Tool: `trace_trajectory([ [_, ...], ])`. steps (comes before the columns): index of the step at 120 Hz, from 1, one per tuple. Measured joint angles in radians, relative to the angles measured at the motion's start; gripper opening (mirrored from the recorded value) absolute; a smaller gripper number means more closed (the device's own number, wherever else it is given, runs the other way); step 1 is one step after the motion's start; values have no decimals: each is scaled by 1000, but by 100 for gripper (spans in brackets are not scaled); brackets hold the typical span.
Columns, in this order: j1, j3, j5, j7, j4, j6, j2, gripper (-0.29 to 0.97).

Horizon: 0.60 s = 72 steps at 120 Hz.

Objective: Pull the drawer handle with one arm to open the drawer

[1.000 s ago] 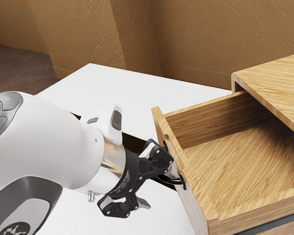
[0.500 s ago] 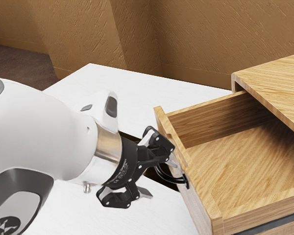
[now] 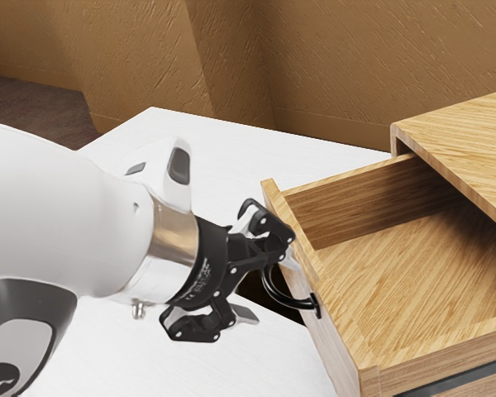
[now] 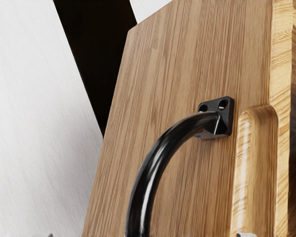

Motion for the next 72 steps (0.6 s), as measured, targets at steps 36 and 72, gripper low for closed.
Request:
trace_trajectory([
  [36,1,-25,16,2,107,1,-40,48],
  [72,2,-165,49,-7,329,-10,16,49],
])
